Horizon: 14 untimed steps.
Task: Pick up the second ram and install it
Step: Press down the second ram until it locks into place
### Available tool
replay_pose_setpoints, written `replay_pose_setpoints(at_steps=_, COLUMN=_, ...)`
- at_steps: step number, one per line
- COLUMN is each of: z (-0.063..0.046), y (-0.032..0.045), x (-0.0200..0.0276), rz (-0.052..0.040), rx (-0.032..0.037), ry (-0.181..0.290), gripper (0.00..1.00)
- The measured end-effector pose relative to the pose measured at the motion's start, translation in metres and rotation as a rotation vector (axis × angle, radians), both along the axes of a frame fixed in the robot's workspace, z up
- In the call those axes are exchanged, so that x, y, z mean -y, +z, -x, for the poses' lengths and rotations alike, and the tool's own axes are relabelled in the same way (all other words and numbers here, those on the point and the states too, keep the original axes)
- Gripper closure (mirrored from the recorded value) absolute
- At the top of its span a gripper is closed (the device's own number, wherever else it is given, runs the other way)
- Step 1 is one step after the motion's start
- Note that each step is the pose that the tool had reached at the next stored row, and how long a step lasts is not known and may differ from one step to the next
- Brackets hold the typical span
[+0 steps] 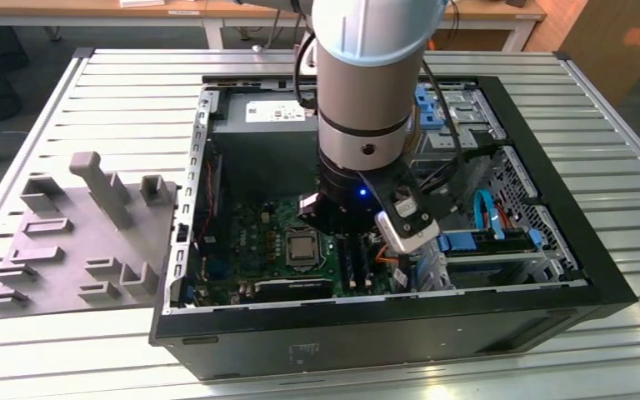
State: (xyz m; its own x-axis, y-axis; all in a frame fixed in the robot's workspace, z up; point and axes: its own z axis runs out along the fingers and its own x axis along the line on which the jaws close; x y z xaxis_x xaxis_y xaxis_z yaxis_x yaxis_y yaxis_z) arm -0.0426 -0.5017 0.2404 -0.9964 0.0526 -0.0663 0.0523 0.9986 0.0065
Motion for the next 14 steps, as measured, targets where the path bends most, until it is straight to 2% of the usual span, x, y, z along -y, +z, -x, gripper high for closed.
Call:
replay_pose_setpoints(at_steps=2, z=0.0001, y=0.0000, x=-0.0045, rz=0.0001, rx=-0.0001, ry=0.000, gripper=0.89)
replay_pose_setpoints(at_steps=3, z=0.0000, y=0.0003, x=-0.0052, rz=0.0000, rx=0.0000, ry=0.000, gripper=0.89)
replay_pose_setpoints(at_steps=4, z=0.0000, y=0.0064, x=-0.0054, rz=-0.0001, rx=0.0000, ry=0.000, gripper=0.89)
replay_pose_setpoints(at_steps=5, z=0.0001, y=0.0086, x=-0.0053, rz=0.0002, rx=-0.0001, ry=0.000, gripper=0.89)
replay_pose_setpoints(at_steps=14, z=0.0001, y=0.0090, x=-0.0053, rz=0.0000, rx=0.0000, ry=0.000, gripper=0.89)
